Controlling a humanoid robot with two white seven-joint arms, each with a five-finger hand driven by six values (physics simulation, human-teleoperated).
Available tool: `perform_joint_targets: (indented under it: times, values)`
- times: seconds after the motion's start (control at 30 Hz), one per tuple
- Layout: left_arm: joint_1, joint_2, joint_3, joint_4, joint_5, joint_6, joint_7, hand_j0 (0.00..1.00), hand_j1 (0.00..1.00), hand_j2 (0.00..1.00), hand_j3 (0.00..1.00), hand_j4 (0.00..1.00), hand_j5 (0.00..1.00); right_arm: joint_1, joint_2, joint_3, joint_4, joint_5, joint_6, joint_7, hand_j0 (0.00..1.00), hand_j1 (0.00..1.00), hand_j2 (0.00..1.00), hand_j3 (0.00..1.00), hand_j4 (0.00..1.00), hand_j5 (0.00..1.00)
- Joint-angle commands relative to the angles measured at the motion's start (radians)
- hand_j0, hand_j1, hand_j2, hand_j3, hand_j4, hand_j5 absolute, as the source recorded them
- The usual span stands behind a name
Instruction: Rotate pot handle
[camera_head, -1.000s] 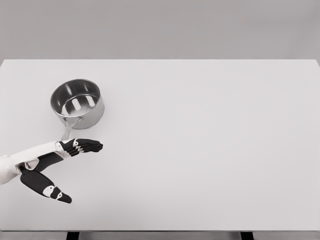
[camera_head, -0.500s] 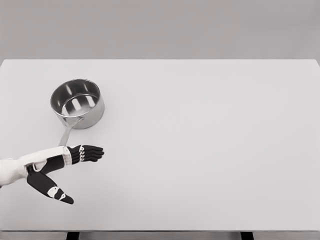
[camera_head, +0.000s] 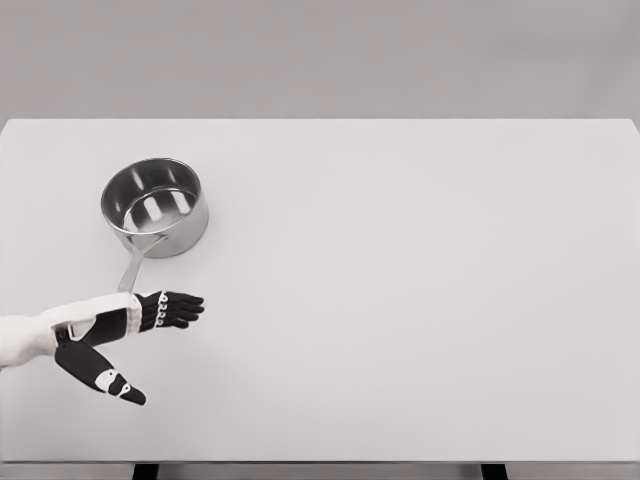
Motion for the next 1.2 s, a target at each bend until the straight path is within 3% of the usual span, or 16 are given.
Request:
perform_joint_targets:
  times: [0.0,0.2,0.6,1.17]
  values:
    - [0.000,0.004,0.002,0.000,0.007,0.028,0.000,1.00,1.00,1.00,1.00,1.00,1.00,0.000,0.000,0.001,0.002,0.000,0.000,0.000,1.00,1.00,1.00,1.00,1.00,1.00]
    - [0.005,0.006,0.002,0.001,0.008,0.096,0.000,1.00,1.00,1.00,1.00,1.00,1.00,0.000,0.000,-0.001,0.000,0.000,0.001,0.000,1.00,1.00,1.00,1.00,1.00,1.00]
    - [0.006,0.007,0.019,0.011,0.001,0.100,0.000,1.00,1.00,1.00,1.00,1.00,1.00,0.000,0.000,0.001,0.000,0.000,0.000,0.000,1.00,1.00,1.00,1.00,1.00,1.00]
    - [0.011,0.009,0.034,0.081,0.001,0.100,0.000,1.00,1.00,1.00,1.00,1.00,1.00,0.000,0.000,-0.001,0.000,0.000,0.000,0.000,1.00,1.00,1.00,1.00,1.00,1.00]
